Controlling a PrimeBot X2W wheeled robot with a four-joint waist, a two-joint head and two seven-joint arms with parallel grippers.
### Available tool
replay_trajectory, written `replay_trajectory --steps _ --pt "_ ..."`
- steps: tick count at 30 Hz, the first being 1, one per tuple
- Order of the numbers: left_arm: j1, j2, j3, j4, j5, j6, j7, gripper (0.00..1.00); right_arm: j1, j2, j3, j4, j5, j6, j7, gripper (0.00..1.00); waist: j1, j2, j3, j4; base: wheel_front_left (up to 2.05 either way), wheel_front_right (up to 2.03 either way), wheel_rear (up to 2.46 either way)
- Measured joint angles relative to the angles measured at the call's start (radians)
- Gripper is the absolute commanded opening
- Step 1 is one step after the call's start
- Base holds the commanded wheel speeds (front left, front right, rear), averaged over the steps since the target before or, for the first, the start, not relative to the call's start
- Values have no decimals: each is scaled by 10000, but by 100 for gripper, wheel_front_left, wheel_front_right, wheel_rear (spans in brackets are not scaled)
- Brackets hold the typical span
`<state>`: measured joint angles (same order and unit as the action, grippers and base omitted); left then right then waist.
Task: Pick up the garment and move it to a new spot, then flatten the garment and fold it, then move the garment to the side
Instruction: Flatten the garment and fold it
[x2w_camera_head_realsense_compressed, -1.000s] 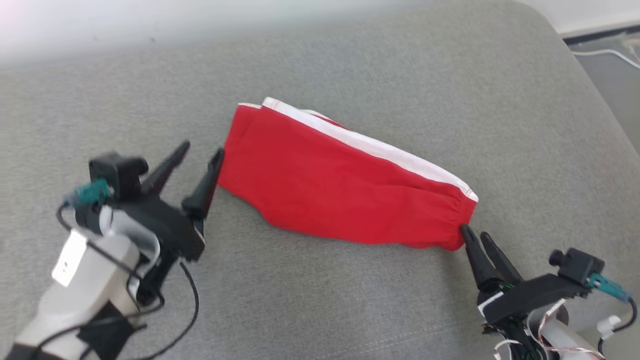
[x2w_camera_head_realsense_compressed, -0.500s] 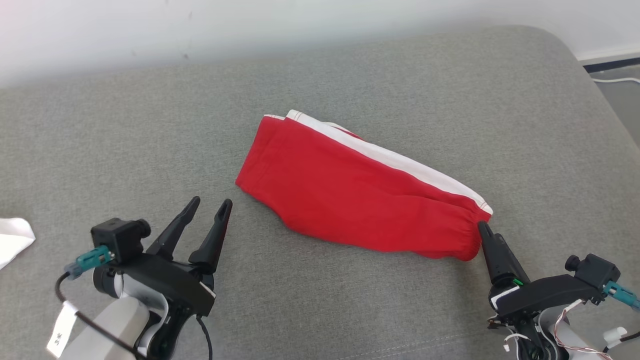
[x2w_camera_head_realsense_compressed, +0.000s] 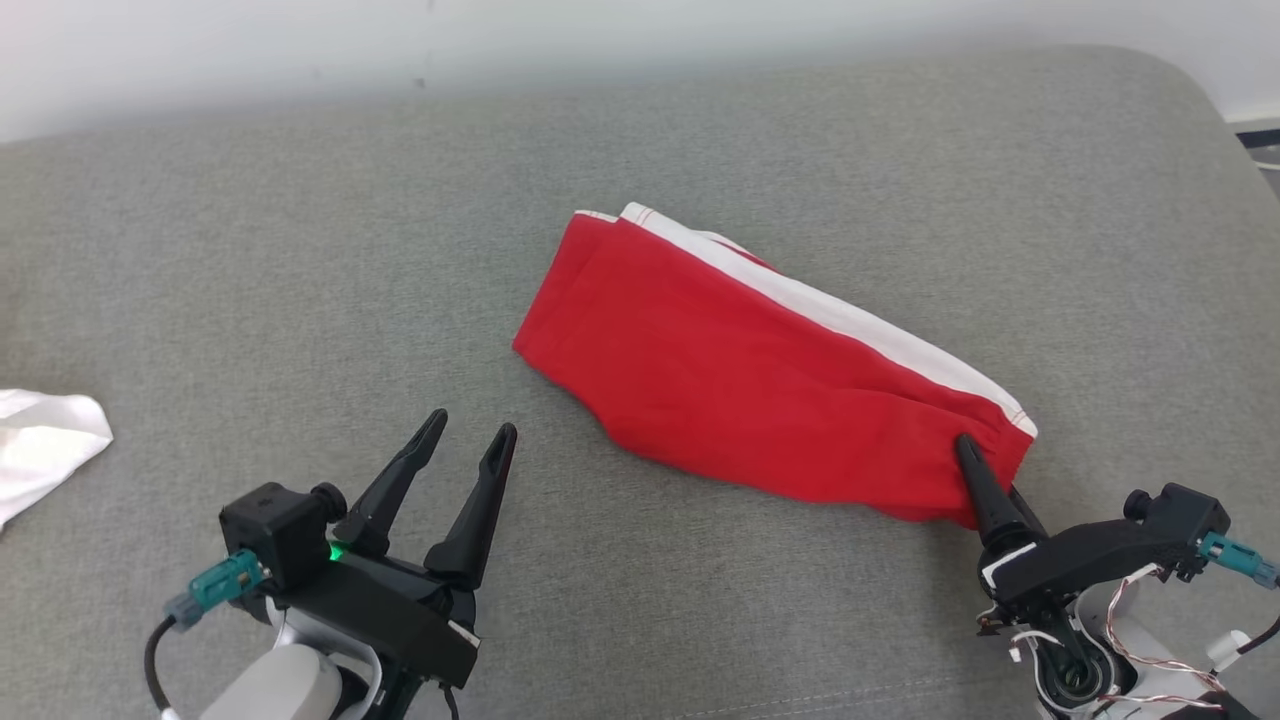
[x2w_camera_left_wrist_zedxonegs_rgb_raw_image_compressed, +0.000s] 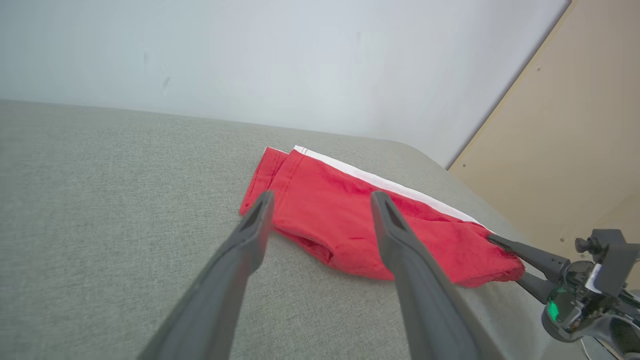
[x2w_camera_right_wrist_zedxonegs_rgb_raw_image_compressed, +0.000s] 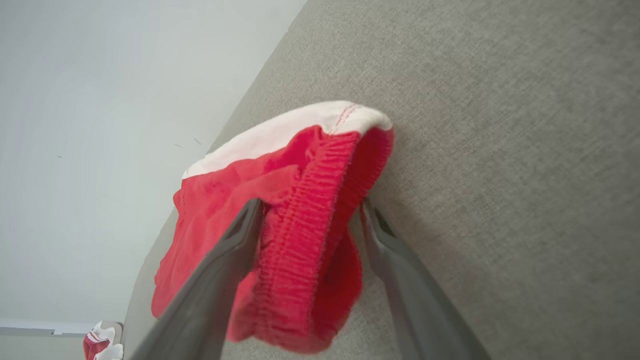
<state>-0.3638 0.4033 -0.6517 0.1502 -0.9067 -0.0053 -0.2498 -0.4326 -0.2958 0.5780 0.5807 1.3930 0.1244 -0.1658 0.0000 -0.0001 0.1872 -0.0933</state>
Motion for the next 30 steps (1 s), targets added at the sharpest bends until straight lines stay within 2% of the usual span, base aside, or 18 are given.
replay_trajectory --steps 8,22,23,24,30 --pt "466 -134 458 -828 506 408 0 100 -430 257 -213 602 491 -13 426 100 0 0 227 343 0 0 0" --pt "663 -295 980 -1499 1003 489 0 100 -1835 548 25 1856 493 -56 1220 100 0 0 644 779 0 0 0" --pt "663 -305 1003 -1524 1005 489 0 100 -1918 577 54 1939 477 -54 1225 87 0 0 645 790 0 0 0" --pt "664 -314 1022 -1538 1012 489 0 100 -1998 579 75 1998 435 -54 1277 0 0 0 644 800 0 0 0" --pt "909 -378 1168 -1572 1108 483 0 100 -2176 637 134 2123 303 -40 1260 0 0 2 578 816 0 0 0"
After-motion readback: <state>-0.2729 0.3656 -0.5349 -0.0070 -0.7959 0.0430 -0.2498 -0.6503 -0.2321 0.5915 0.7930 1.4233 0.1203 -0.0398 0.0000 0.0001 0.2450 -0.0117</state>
